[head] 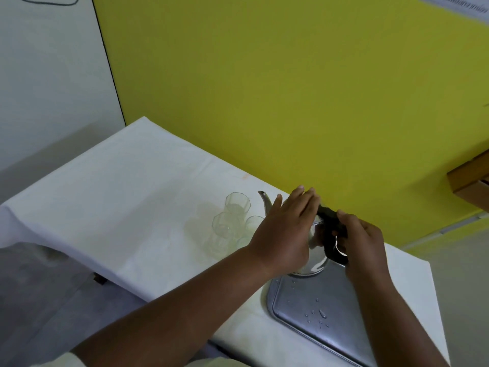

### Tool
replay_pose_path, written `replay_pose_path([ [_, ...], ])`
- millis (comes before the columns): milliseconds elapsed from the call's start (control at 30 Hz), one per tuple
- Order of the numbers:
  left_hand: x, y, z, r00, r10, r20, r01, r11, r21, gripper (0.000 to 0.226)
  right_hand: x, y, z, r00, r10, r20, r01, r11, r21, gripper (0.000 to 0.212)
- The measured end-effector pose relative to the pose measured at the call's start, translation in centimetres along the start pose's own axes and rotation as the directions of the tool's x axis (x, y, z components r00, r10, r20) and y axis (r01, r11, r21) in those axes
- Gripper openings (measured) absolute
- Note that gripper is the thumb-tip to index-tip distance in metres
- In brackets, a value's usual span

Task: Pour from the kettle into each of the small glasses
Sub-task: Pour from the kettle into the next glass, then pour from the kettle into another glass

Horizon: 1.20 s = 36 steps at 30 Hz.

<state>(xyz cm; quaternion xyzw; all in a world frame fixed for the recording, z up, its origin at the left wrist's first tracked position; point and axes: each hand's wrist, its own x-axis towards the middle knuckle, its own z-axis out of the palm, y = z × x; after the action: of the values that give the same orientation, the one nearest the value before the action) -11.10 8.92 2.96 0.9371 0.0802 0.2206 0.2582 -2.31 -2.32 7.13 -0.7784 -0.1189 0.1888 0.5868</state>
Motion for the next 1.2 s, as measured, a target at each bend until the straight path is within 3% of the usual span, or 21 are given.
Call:
replay_pose_path([
  [233,-0.3,1.3,-0.4,0.995,0.072,-0.073,-0.068,0.996,0.055,0.072,-0.7,0.2,-0.7,1.0,-0.006,-0.027,0.009,0.993,0.12,0.043],
  [367,-1.3,2.2,0.0,0.997,0.04,-0.061,-0.037,0.998,0.048,0.071,-0.7,0.6,-2.2,0.997,-0.072,0.024,0.071,0.997,0.027,0.049],
  [500,-3.2,2.6,0.9,1.0,-0.018,-0.013,0.018,1.0,0.005,0.071,-1.0,0.9,-3.4,0.994,-0.028,0.102,0.042,0.99,-0.137,0.053],
  [667,-5.5,2.6,2.1,0.995,-0.056,0.086,0.06,0.997,-0.051,0.088,-1.4,1.6,-3.6,0.997,0.017,0.08,0.015,0.925,-0.38,0.064],
  [967,-7.3,2.5,3.4,0.98,-0.114,0.16,0.134,0.984,-0.12,0.087,-1.8,2.7,-3.7,0.995,-0.015,0.1,0.073,0.792,-0.606,0.049],
  [1200,-7.6,2.9,3.7,0.985,-0.105,0.137,0.125,0.981,-0.148,0.085,-1.9,2.8,-4.1,0.993,-0.041,0.111,0.104,0.758,-0.645,0.05],
])
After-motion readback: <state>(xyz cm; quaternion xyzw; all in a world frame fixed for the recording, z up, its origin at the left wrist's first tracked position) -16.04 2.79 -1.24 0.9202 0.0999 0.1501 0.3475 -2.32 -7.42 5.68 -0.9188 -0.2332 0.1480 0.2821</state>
